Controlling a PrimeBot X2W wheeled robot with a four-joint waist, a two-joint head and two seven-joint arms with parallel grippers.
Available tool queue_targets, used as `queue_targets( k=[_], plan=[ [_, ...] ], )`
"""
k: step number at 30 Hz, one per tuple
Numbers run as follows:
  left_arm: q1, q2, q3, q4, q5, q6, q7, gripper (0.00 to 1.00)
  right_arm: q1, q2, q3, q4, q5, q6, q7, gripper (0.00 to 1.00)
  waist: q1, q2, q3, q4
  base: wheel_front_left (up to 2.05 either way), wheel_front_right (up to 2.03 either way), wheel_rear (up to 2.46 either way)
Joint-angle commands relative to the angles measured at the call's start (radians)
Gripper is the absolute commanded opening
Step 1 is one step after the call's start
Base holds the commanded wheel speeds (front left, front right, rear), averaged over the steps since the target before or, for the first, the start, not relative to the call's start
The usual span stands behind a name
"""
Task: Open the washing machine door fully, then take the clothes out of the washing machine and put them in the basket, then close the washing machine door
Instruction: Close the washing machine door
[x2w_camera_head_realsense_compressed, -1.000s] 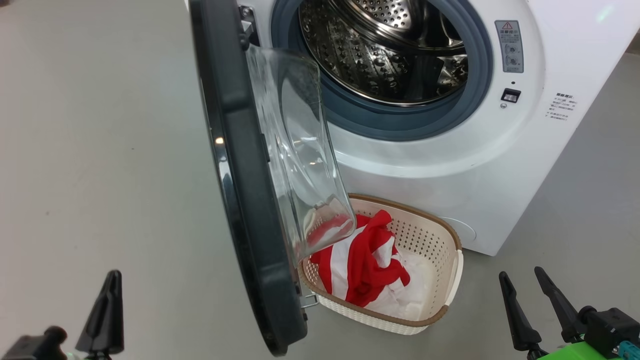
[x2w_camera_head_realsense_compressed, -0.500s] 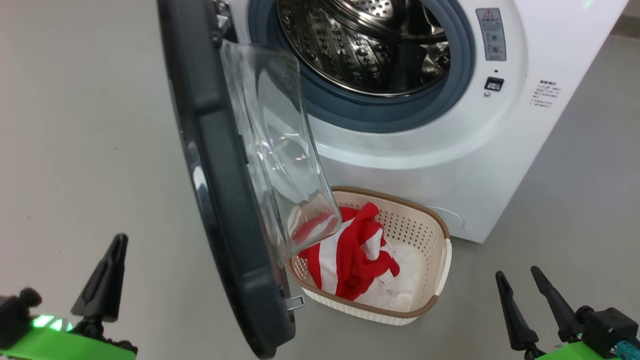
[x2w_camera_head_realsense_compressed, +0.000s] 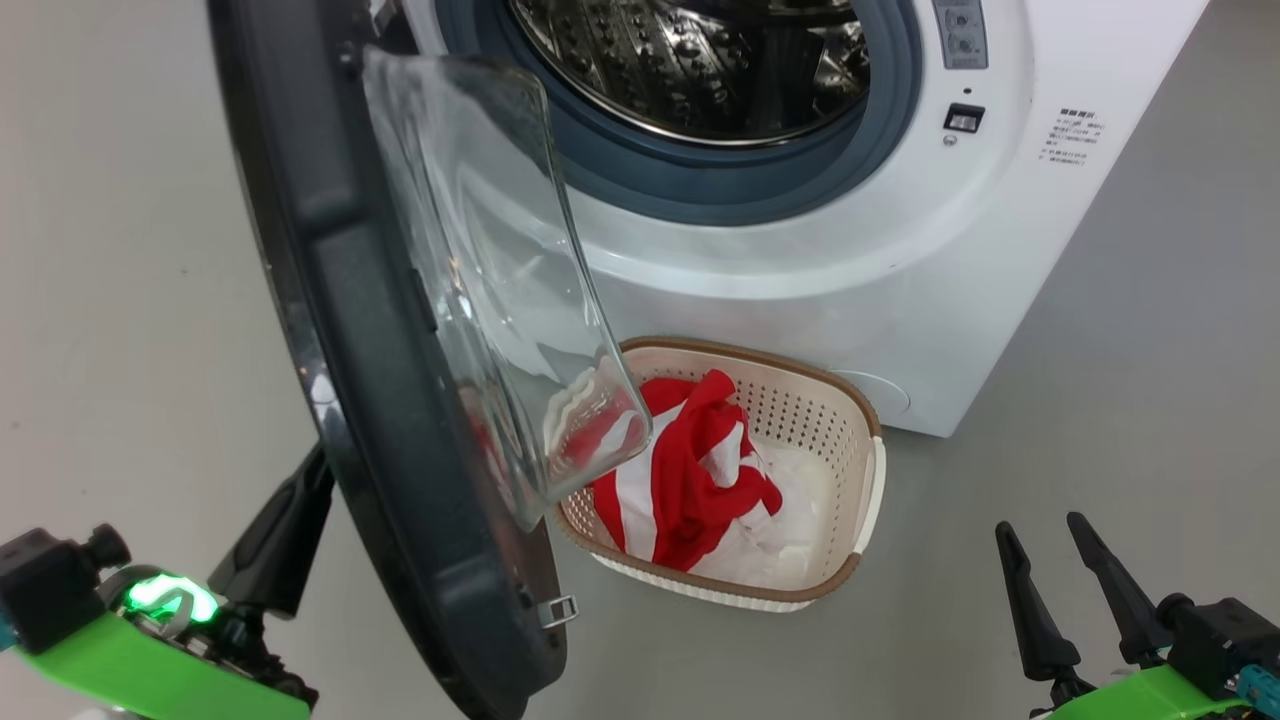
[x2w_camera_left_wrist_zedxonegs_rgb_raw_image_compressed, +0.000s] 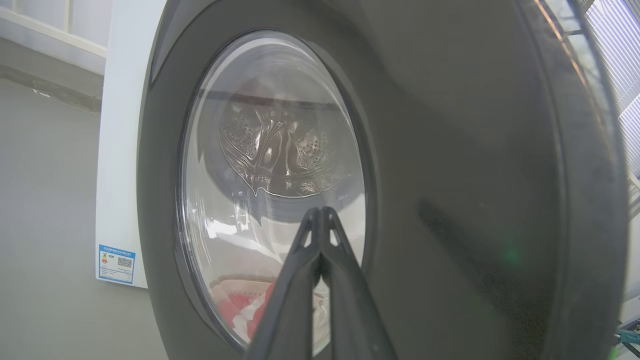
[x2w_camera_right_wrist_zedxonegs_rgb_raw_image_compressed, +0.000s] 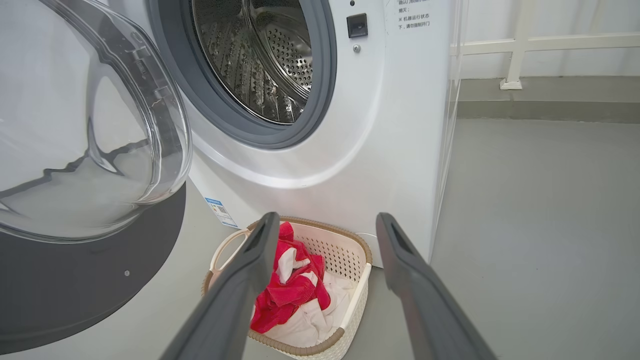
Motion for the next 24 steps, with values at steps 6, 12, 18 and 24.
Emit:
queue_targets(
  k=[6,12,18,24],
  plan=[
    [-0.07,0.049,0.011,-0.05,-0.005,-0.006,-0.012,0.0,-0.041,-0.017,0.015,-0.029,-0.006,0.006,-0.006,1.0,0.0,0.0,0.024,-0.01,0.0,0.0,0.0],
    [-0.097,0.043,-0.014,-0.067,0.01,-0.006,-0.012,0.0,-0.055,-0.016,0.016,-0.029,-0.007,0.006,-0.006,1.0,0.0,0.0,0.041,-0.021,0.0,0.0,0.0],
    [-0.127,0.035,-0.041,-0.087,0.022,-0.006,-0.012,0.0,-0.065,-0.014,0.01,-0.028,-0.006,0.006,-0.006,1.0,0.0,0.0,0.053,-0.031,0.0,0.0,0.0],
    [-0.162,0.028,-0.085,-0.097,0.037,-0.006,-0.012,0.0,-0.074,-0.012,0.009,-0.028,-0.006,0.006,-0.006,1.0,0.0,0.0,0.061,-0.042,0.0,0.0,0.0]
  ],
)
